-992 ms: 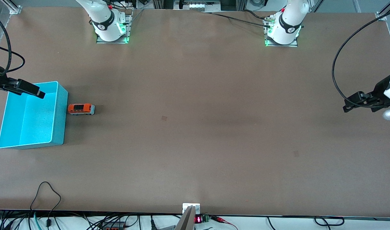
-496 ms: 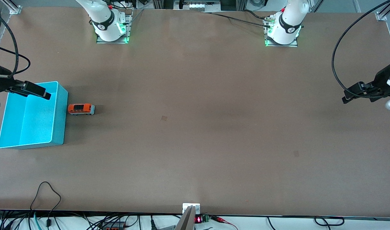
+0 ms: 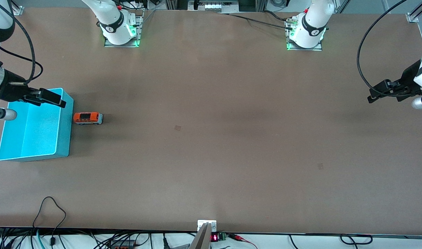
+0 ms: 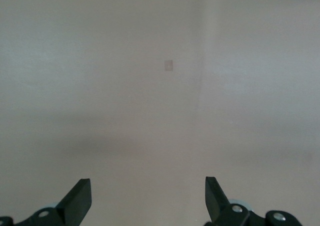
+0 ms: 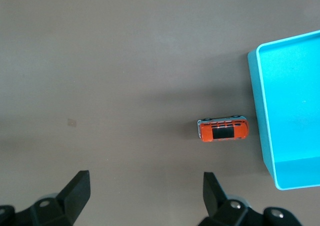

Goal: Wind up bus and store in blue box
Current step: 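Move the right gripper over the bus beside the blue box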

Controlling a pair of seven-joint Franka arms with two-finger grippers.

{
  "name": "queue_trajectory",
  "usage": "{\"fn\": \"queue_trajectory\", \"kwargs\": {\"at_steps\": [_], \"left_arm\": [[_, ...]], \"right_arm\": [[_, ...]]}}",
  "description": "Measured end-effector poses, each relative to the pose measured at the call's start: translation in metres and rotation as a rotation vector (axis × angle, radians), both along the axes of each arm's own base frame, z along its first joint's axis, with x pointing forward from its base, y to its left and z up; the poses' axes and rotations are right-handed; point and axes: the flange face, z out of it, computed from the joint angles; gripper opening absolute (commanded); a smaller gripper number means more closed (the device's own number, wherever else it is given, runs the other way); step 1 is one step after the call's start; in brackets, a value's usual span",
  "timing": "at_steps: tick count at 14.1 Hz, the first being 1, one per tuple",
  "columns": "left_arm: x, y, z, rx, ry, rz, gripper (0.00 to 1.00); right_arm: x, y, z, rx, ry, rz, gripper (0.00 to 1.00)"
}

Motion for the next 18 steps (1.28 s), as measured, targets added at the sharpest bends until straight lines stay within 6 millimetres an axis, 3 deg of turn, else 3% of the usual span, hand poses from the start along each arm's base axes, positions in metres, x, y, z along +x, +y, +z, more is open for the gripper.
{"fn": "queue_trajectory", "kwargs": {"at_steps": [5,7,11,14,18], "left_arm": [[0.0,-0.002,-0.001,0.0,-0.001,-0.003,1.0],[0.0,-0.002,0.0,0.0,-0.005,-0.003,1.0],[0.001,-0.001,0.001,0.001,-0.017,-0.002,1.0],[0.002,-0.001,0.002,0.001,-0.023,-0.002,1.0],[0.001,-0.009,0.002,0.001,-0.016,-0.027,1.0]], "right_arm": [[0.002,0.026,-0.046,0.039,0.103,0.06,1.0],[-0.005,0.027,-0.069,0.053,0.14,0.152,1.0],[-0.026,0.001,-0.107,0.076,0.175,0.345,1.0],[-0.045,-0.013,-0.133,0.017,0.149,0.605,1.0],[-0.065,-0.036,-0.195,-0.015,0.058,1.003,1.0]]}}
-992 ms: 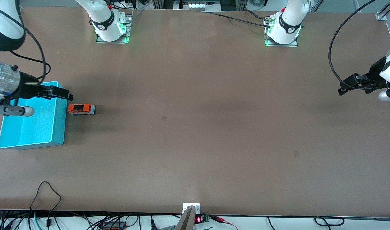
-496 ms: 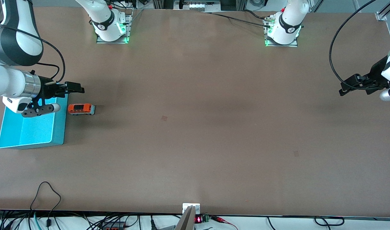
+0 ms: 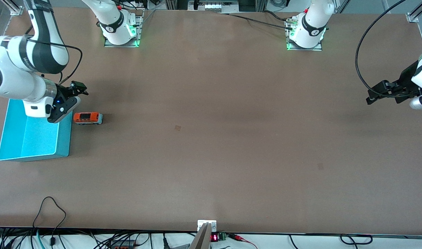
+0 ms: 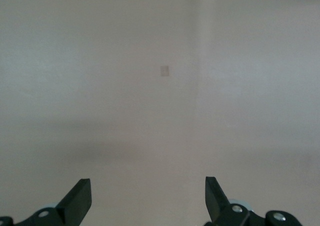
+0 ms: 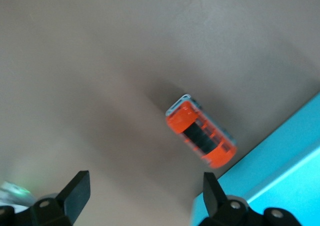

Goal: Wind up bus and store in blue box
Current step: 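Move the right gripper over the bus beside the blue box, then lower the right gripper and grasp the orange bus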

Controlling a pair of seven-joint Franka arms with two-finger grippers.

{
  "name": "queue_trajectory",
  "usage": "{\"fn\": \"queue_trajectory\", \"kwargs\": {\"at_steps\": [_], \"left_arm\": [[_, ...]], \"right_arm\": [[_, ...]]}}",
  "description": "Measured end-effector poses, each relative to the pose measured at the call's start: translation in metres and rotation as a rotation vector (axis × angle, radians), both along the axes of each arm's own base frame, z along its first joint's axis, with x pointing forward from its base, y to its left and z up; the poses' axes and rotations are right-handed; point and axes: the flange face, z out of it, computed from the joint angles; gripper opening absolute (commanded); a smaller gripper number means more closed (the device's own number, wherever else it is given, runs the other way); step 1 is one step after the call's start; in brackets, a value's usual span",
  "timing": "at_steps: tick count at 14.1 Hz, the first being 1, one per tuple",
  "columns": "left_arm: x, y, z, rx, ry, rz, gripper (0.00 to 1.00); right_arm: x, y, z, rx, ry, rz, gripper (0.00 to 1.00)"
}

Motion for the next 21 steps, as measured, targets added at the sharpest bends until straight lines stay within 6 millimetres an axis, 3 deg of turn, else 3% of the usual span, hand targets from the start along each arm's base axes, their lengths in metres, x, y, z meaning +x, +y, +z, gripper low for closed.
{"fn": "queue_trajectory", "kwargs": {"at_steps": [4,7,10,12,15,17,19,20,21], "left_arm": [[-0.007,0.003,-0.004,-0.002,0.06,-0.003,1.0],[-0.015,0.01,-0.004,-0.005,0.106,-0.017,1.0],[-0.014,0.006,0.014,-0.003,0.079,-0.042,1.0],[-0.001,-0.001,-0.007,-0.018,0.112,-0.053,1.0],[0.041,-0.019,-0.043,-0.051,0.134,-0.08,1.0],[0.055,-0.038,-0.046,-0.051,0.124,-0.108,1.0],[0.06,-0.038,-0.036,-0.05,0.092,-0.107,1.0],[0.061,-0.031,-0.029,-0.048,0.08,-0.097,1.0],[0.059,-0.022,-0.022,-0.047,0.074,-0.082,1.0]], "right_arm": [[-0.014,-0.024,-0.053,0.057,-0.093,0.403,1.0],[-0.015,-0.03,-0.072,0.074,-0.131,0.592,1.0],[-0.013,-0.038,-0.089,0.086,-0.138,0.672,1.0],[-0.013,-0.043,-0.105,0.092,-0.142,0.692,1.0],[-0.012,-0.045,-0.128,0.097,-0.152,0.704,1.0],[-0.011,-0.044,-0.143,0.1,-0.156,0.706,1.0],[-0.012,-0.043,-0.155,0.104,-0.156,0.706,1.0],[-0.012,-0.043,-0.158,0.106,-0.155,0.705,0.89],[-0.013,-0.043,-0.16,0.107,-0.154,0.705,0.57]]}}
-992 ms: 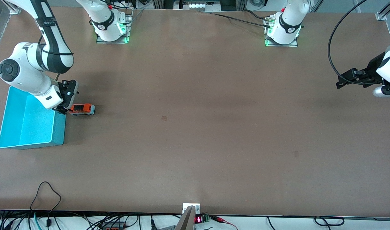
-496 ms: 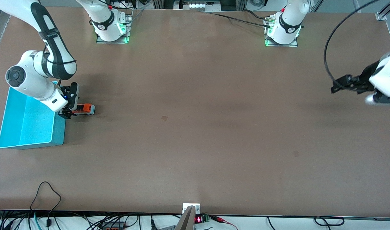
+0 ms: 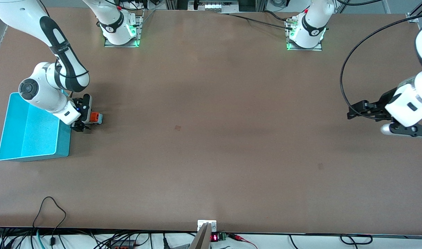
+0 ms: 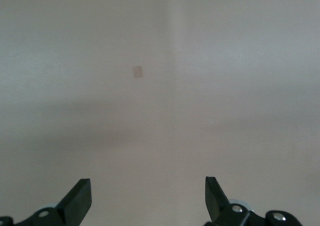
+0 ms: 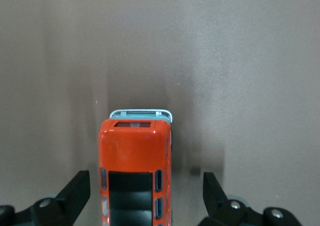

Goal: Wind up bus and store in blue box
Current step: 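Lower the right gripper and grasp the orange bus, then lift the bus with the right gripper and carry it into the box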

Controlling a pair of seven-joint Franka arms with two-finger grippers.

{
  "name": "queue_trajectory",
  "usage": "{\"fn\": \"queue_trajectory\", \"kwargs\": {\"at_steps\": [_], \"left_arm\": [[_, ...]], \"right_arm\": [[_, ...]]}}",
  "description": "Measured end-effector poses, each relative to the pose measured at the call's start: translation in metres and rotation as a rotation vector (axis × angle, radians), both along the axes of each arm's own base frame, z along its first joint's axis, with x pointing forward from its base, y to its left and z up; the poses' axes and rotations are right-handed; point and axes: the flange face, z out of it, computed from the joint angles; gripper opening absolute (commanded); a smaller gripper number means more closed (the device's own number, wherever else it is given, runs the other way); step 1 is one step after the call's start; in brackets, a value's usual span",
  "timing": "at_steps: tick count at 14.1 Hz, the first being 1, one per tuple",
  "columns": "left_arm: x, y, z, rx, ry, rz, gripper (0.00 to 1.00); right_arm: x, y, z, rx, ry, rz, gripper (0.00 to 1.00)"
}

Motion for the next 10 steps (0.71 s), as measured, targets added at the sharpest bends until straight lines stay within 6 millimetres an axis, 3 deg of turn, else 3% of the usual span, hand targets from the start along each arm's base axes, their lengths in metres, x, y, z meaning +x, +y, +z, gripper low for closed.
{"fn": "queue_trajectory", "kwargs": {"at_steps": [1,2,3,6,8,10], "left_arm": [[-0.003,0.011,0.007,0.001,-0.001,0.018,1.0],[-0.007,0.025,0.015,0.002,-0.007,0.039,1.0],[-0.012,0.042,0.025,0.002,-0.02,0.065,1.0],[-0.023,0.058,0.049,0.004,-0.056,0.092,1.0],[-0.024,0.047,0.053,0.002,-0.061,0.088,1.0],[-0.023,0.017,0.052,0.008,-0.057,0.079,1.0]], "right_arm": [[0.0,0.0,0.0,0.0,0.0,-0.003,0.31],[0.0,0.0,0.0,0.0,0.0,-0.012,0.11],[-0.001,-0.001,0.0,-0.001,0.005,-0.038,0.01],[-0.001,-0.001,0.0,-0.003,0.014,-0.093,0.0],[-0.001,0.001,0.0,-0.003,0.016,-0.124,0.0],[0.001,0.003,0.002,-0.006,0.009,-0.191,0.0]]}}
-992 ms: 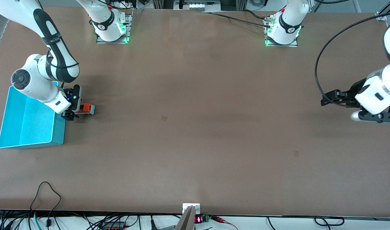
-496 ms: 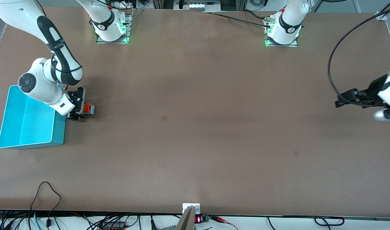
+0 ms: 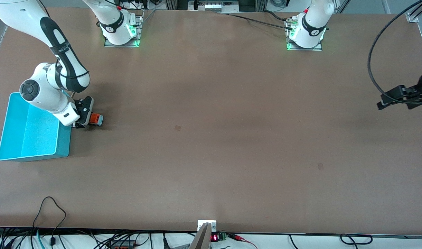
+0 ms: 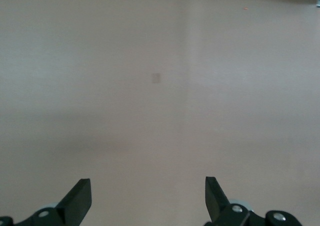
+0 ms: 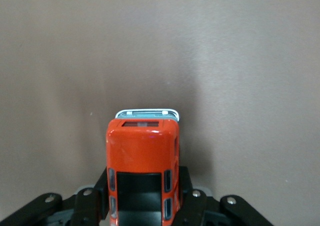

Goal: Wind up bus and store in blue box
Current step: 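Lift the bus with the right gripper and carry it into the box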

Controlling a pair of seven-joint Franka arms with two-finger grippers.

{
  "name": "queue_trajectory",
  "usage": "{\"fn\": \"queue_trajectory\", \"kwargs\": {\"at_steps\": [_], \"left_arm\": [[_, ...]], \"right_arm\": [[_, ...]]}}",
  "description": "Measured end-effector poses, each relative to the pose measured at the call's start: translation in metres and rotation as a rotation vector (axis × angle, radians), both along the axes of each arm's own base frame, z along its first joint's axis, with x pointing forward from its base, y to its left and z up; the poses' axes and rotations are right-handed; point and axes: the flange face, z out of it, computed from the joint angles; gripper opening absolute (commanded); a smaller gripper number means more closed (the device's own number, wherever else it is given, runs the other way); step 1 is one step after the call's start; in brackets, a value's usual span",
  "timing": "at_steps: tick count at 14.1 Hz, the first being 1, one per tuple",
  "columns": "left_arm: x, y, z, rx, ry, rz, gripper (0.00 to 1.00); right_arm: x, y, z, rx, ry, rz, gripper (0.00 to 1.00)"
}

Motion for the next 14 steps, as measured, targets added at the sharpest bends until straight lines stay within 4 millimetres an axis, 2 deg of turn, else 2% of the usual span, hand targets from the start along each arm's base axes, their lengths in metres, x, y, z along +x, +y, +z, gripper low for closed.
{"fn": "queue_trajectory", "kwargs": {"at_steps": [2,3,6,8,10,11,14], "left_arm": [[-0.001,-0.033,0.0,0.034,0.0,-0.025,1.0],[-0.001,-0.042,0.001,0.043,-0.001,-0.038,1.0],[-0.001,-0.037,0.001,0.045,-0.001,-0.031,1.0],[-0.002,-0.025,0.005,0.046,-0.008,-0.01,1.0],[-0.005,-0.013,0.01,0.044,-0.015,0.01,1.0],[-0.005,-0.009,0.01,0.043,-0.015,0.016,1.0],[-0.003,-0.01,0.003,0.044,-0.015,0.015,1.0]], "right_arm": [[0.01,0.008,0.016,-0.008,-0.028,-0.114,0.0],[0.016,0.016,0.028,-0.012,-0.03,-0.174,0.0],[0.041,0.034,0.081,-0.034,-0.005,-0.386,0.0],[0.057,0.03,0.119,-0.04,-0.032,-0.507,0.0],[0.063,0.011,0.143,-0.041,-0.068,-0.624,0.0],[0.063,-0.005,0.149,-0.043,-0.079,-0.685,0.0],[0.053,-0.063,0.153,-0.066,-0.082,-0.873,0.0]]}}
